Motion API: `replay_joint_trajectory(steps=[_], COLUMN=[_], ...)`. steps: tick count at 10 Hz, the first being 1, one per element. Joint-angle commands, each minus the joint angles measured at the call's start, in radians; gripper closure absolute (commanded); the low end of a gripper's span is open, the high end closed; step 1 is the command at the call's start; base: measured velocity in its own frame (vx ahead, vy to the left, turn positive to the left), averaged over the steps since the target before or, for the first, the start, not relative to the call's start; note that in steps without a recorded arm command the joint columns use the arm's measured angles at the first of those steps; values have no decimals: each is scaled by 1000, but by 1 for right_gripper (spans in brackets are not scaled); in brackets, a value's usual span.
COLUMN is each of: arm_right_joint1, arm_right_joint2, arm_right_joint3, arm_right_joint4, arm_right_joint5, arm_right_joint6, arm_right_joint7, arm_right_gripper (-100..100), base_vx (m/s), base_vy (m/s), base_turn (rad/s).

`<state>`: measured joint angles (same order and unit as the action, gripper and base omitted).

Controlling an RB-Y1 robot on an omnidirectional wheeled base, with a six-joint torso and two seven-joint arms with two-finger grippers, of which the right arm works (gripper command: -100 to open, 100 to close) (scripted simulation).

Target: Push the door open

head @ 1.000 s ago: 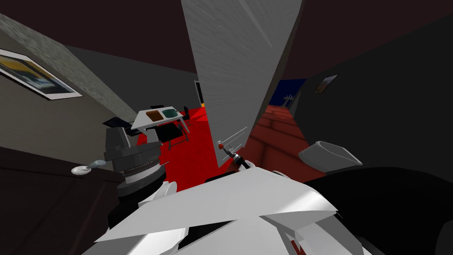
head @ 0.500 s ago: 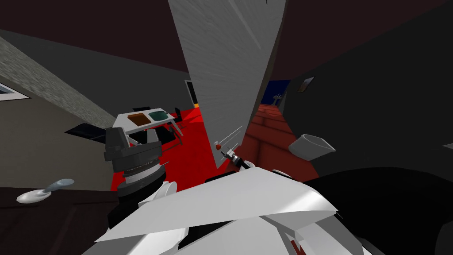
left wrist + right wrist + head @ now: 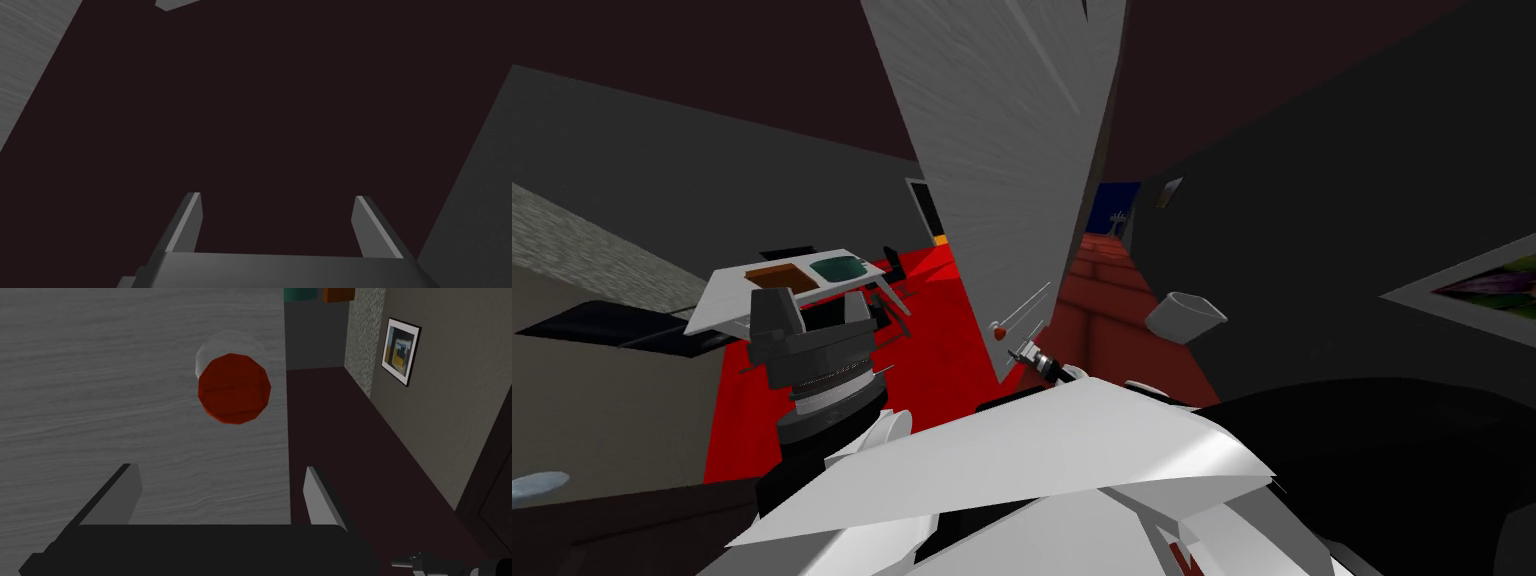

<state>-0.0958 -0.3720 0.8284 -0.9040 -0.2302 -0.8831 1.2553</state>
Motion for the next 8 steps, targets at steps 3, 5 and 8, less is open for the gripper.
replay_joint_trajectory(steps=[3,5,8], arm_right_joint1=[-7,-11,-13], arm_right_joint2=[-28,-38,-43], arm_right_joint3=[71,103,121], arm_right_joint4=[-17,-20,-17], arm_right_joint5=[5,7,9], arm_right_joint6=[-2,-5,-11], arm_right_joint7=[71,102,117], arm_right_gripper=[-100,-100,-100], base_vx=[2,3,-2], base_vy=[26,33,18], base_turn=[-243,-277,-186])
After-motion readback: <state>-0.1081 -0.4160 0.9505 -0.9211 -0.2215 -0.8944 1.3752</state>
